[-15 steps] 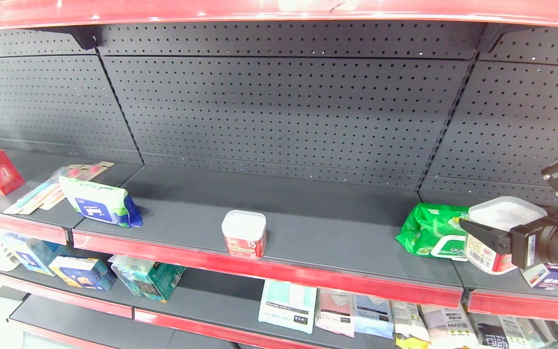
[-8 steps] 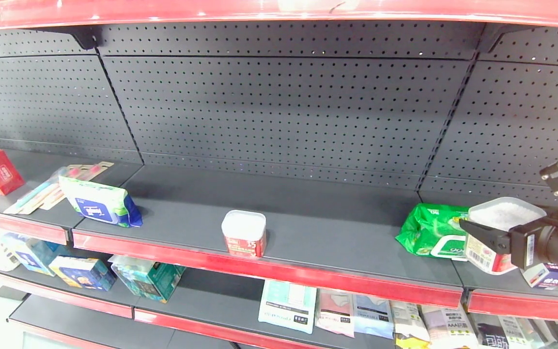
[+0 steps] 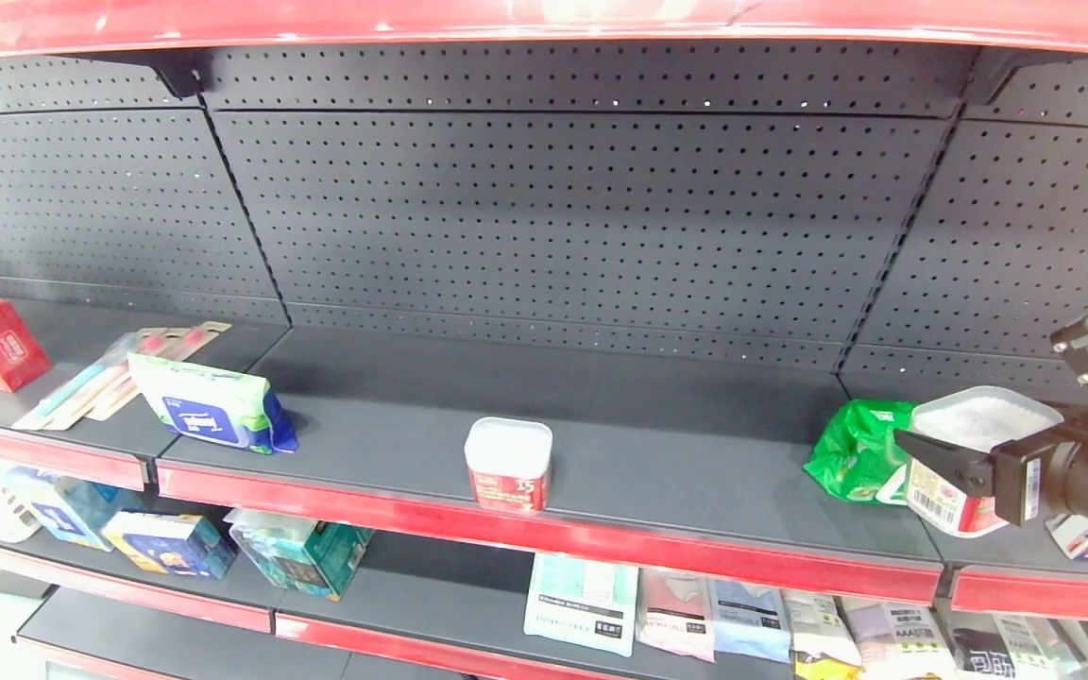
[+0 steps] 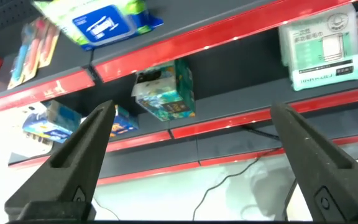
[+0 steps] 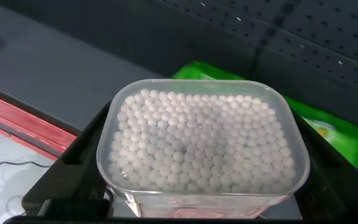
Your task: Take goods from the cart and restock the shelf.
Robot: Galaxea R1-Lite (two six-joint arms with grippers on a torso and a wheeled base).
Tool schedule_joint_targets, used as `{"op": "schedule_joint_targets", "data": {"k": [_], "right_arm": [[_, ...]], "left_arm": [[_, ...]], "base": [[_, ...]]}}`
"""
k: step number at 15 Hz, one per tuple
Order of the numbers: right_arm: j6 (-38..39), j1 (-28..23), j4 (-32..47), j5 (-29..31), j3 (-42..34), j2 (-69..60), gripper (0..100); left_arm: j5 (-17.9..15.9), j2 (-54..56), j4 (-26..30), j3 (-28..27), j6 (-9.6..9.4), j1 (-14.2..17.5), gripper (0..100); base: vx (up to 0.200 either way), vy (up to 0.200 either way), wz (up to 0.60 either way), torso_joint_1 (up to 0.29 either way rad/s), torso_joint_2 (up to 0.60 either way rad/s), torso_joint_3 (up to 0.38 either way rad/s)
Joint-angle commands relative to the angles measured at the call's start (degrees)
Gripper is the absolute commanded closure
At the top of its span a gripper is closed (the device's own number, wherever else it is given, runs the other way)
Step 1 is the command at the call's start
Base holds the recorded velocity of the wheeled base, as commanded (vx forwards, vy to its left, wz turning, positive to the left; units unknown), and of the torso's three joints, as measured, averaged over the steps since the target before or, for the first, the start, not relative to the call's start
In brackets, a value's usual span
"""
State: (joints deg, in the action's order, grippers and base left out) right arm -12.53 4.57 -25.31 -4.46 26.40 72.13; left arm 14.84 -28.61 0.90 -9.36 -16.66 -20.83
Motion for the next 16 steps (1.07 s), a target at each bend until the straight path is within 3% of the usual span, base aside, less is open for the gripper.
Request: {"op": "schedule_joint_targets", "data": {"k": [1, 5, 13, 16], "right_arm": [[-0.04, -0.09, 0.0, -0.02, 0.05, -0.06, 100], [-0.04, -0.44, -0.09, -0.02, 0.14, -0.06, 100], [-0.12, 2.99, -0.18, -0.02, 6.82, 3.72, 100], [-0.04, 6.85, -9.67, 0.24, 7.35, 11.1, 100]], "left_arm": [[0.02, 0.05, -0.02, 0.05, -0.03, 0.0, 0], [0.02, -0.04, -0.02, 0.05, -0.03, 0.0, 0], [0.72, 5.5, 0.68, 1.28, -0.21, 0.18, 0], [0.98, 9.1, 1.12, 1.72, -0.21, 0.09, 0]], "base": [[0.0, 0.2, 0.0, 0.002, 0.0, 0.002], [0.0, 0.2, 0.0, 0.002, 0.0, -0.001], [0.0, 0.0, 0.0, 0.0, 0.0, 0.0], [0.0, 0.0, 0.0, 0.0, 0.0, 0.0]]}}
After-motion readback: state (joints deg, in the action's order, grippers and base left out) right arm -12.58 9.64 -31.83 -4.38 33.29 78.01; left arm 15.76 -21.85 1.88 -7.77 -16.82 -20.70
